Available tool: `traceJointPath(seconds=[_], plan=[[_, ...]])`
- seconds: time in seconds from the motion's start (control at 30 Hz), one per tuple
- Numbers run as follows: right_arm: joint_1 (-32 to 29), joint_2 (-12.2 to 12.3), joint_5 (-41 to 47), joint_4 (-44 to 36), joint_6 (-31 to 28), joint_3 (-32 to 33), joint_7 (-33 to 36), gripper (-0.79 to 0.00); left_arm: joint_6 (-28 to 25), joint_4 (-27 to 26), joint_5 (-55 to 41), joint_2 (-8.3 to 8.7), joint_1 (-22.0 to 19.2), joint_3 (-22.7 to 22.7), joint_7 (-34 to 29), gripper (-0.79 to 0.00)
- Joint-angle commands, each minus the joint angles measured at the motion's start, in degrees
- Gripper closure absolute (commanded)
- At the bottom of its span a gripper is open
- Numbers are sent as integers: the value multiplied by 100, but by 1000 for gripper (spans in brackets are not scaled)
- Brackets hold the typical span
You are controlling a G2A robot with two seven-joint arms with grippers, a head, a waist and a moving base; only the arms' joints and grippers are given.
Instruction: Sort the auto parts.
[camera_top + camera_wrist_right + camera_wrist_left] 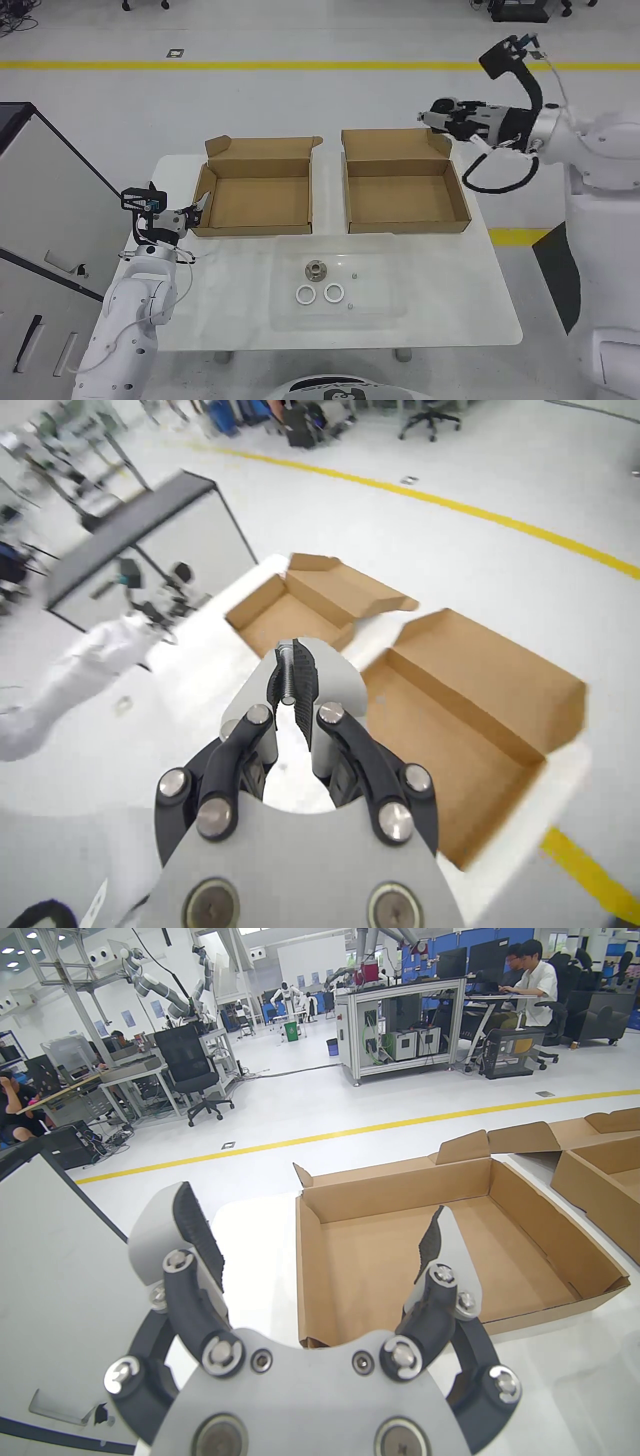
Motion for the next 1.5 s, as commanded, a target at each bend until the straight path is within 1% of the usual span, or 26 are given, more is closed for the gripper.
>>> traceJointPath(seconds=[0.0, 0.13, 0.3, 0.43, 0.63, 0.73, 1.07, 1.47], plan=[[342, -16, -942, 201, -93, -471, -45, 0, 0, 0, 0, 0, 0, 0, 0, -785], [887, -98, -2129, 721, -210, -1399, -196, 0, 0, 0, 0, 0, 0, 0, 0, -785], [1299, -225, -3076, 1487, -276, -2281, -372, 0, 0, 0, 0, 0, 0, 0, 0, -785], [1425, -303, -3583, 2002, -235, -2711, -470, 0, 0, 0, 0, 0, 0, 0, 0, -785], [1352, -365, -4222, 2617, -84, -3056, -719, 0, 0, 0, 0, 0, 0, 0, 0, -785], [1307, -407, -4289, 2879, -7, -3164, -850, 0, 0, 0, 0, 0, 0, 0, 0, -785], [1149, -570, -4001, 3650, 197, -3422, -1030, 0, 0, 0, 0, 0, 0, 0, 0, -785], [1006, -672, -3690, 4315, 319, -3443, -1034, 0, 0, 0, 0, 0, 0, 0, 0, -785]])
